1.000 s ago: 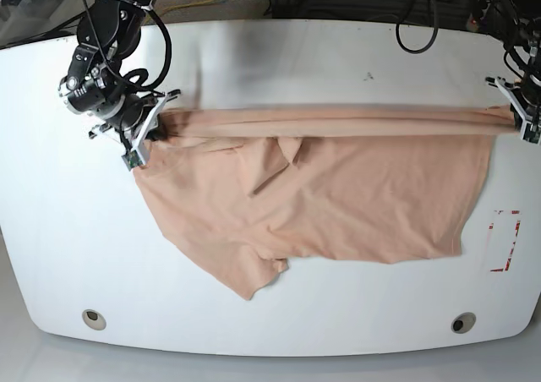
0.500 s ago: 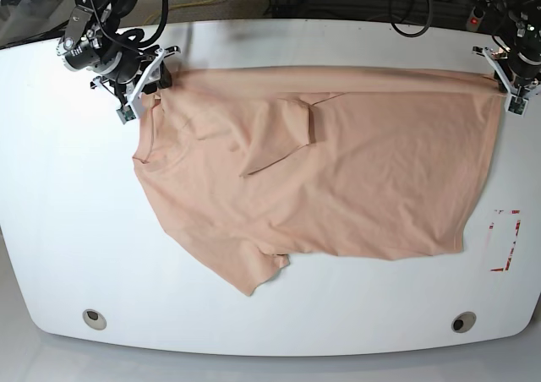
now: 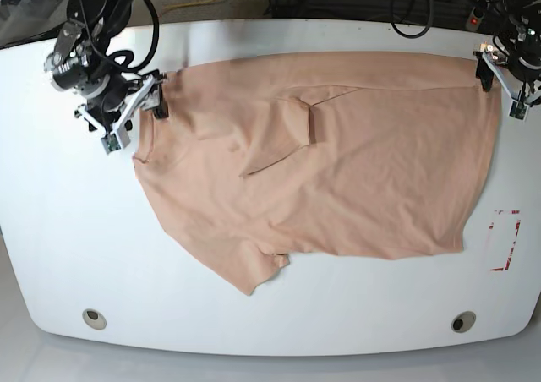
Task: Fold the T-shirt properly
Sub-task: 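Swing the shirt down and lay it flat with both grippers, then release the shirt and grasp its hem corners with both grippers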
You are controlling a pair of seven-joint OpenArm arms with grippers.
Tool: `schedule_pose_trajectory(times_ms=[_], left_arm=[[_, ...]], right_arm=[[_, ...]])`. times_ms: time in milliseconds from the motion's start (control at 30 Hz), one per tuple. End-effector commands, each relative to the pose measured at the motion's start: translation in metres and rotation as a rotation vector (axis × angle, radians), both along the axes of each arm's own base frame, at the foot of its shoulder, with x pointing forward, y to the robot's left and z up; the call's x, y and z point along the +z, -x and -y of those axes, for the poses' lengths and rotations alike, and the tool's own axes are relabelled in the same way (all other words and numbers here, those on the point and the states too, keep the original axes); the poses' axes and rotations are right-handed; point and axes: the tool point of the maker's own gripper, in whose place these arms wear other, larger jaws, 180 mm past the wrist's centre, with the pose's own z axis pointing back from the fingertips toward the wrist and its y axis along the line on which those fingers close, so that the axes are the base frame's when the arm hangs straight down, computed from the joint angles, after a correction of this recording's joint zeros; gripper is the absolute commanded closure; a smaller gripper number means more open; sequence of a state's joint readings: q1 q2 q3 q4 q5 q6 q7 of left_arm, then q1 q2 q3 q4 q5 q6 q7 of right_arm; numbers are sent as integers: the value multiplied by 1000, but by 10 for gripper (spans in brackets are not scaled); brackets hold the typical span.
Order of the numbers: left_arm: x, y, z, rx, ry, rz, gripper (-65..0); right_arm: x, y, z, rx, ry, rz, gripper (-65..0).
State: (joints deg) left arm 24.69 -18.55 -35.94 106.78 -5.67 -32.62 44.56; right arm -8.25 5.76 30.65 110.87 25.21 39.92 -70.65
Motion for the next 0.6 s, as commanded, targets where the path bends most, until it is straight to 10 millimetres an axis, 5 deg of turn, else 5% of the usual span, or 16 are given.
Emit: schedule_pose_trajectory(times_ms=[0, 400, 567], left_arm=[[20, -16, 3, -14, 26, 78, -519], [77, -74, -14, 43, 28, 258, -521], [80, -91, -21, 99, 34, 300, -524]], right_arm=[[10, -22, 3, 8, -14, 51, -430], [11, -123, 50, -89, -10, 69, -430], [-11, -150, 60, -127, -105, 20, -430]])
